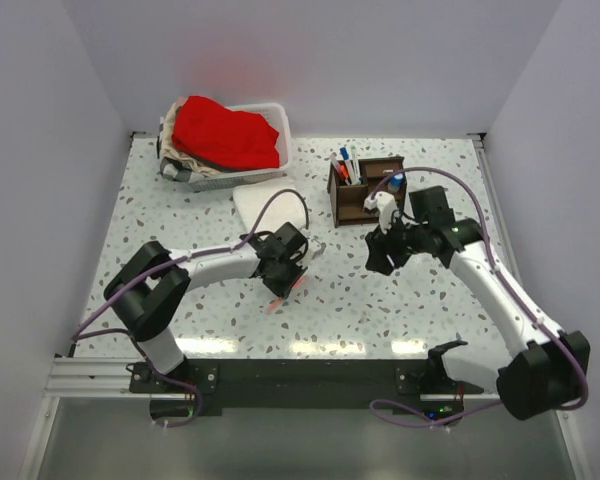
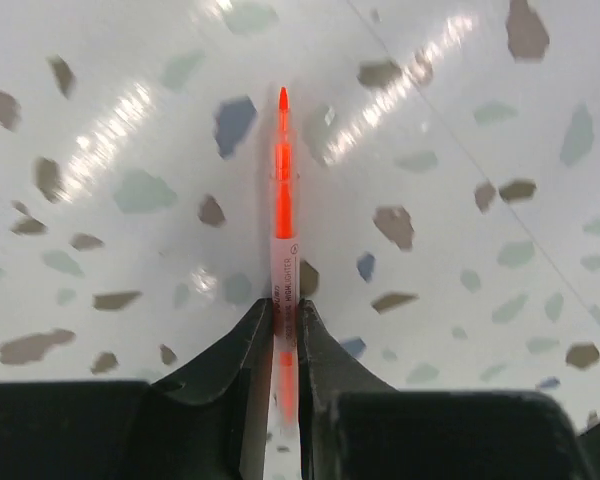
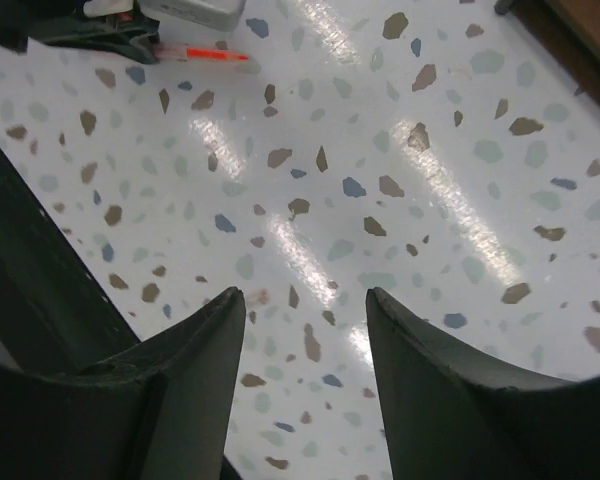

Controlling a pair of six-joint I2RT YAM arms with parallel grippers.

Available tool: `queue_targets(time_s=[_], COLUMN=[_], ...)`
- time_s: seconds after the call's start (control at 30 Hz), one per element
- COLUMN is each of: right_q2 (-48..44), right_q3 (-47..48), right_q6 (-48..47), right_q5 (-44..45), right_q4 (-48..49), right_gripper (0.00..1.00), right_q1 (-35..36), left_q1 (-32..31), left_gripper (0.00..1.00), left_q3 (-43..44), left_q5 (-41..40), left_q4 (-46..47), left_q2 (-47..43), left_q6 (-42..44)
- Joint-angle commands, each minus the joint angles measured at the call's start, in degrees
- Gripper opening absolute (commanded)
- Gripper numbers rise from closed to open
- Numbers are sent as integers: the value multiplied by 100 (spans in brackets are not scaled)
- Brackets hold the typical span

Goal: Sort the stationery into containers
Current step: Pick up the pen from the corner of the board, then pick up the pen cap from the center of the board.

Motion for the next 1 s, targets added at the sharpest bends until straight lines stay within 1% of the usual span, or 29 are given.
queue_targets(time_s=[0.0, 0.03, 0.1, 0.13, 0.27, 0.3, 0.33, 0.4, 0.47, 0.63, 0.83, 0.97], right_q2=[745, 868, 1123, 1150, 730, 511, 474, 570, 667, 685, 720, 755], right_q3=[128, 85, -134, -309, -592, -653, -697, -645, -768, -1198, -1506, -1542], right_q6=[2701, 3295, 3861, 4325, 4953, 5075, 5294, 5401, 5481, 5691, 5876, 5885], right_q5=[277, 365, 594, 638, 1059, 1348, 1411, 1543, 1509, 1719, 1922, 2001], right_q4=[-136, -206, -391, -400, -155, -128, -111, -198, -216, -304, -23, 258], right_gripper=[53, 51, 48, 47, 43, 40, 35, 35, 38, 41, 42, 42], right_q1=[10, 19, 37, 132, 905, 1090, 1100, 1179, 1241, 1302, 1329, 1434], left_q1=[141, 141, 167, 194, 396, 448, 458, 484, 484, 493, 484, 484], left_gripper=[0, 0, 0, 0, 0, 0, 0, 0, 0, 0, 0, 0], left_q3=[-468, -459, -319, -266, -81, -55, -11, 86, 130, 384, 446, 464], left_q5=[-726, -682, -656, -603, -358, -331, -304, -146, -15, -23, -14, -102], left_q4=[1440, 1449, 1345, 1300, 1194, 1160, 1090, 957, 896, 729, 632, 597], left_q2=[273, 264, 342, 386, 484, 562, 624, 773, 861, 1151, 1380, 1538], left_q6=[220, 228, 194, 150, 53, 35, 9, -26, -70, -97, -149, -158])
